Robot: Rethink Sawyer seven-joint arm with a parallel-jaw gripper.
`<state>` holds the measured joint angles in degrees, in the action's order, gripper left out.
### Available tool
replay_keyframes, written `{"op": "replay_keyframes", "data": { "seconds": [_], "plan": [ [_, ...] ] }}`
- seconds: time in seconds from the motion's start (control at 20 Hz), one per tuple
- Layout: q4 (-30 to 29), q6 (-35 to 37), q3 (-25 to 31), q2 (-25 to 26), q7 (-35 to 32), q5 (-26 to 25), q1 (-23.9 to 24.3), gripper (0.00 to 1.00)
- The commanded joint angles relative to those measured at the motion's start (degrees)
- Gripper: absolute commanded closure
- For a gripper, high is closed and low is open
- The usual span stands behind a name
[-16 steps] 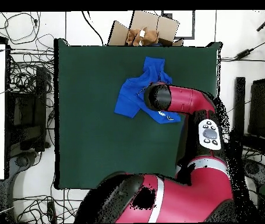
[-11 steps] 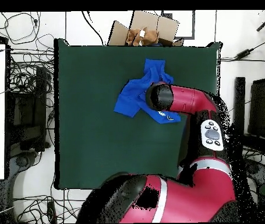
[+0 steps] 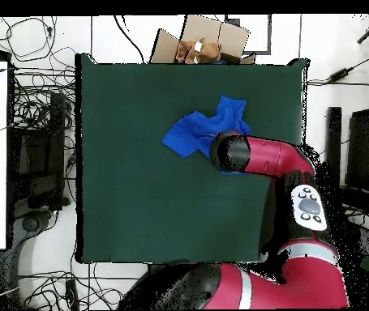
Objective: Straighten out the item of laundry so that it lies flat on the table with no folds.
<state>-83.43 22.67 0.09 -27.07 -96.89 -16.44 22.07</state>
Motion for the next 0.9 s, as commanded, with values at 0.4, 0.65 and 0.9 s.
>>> {"op": "replay_keyframes", "data": {
  "seconds": [0.4, 0.65, 0.9],
  "plan": [
    [-22.4, -15.8, -9.8, -1.5, -15.7, -5.6, -10.6, 1.00],
    [-28.6, -20.7, -16.1, -3.6, -18.4, -1.9, -17.9, 1.00],
    [-31.7, -28.4, -20.8, -0.4, -22.3, 5.2, -25.4, 1.00]
  ]
}}
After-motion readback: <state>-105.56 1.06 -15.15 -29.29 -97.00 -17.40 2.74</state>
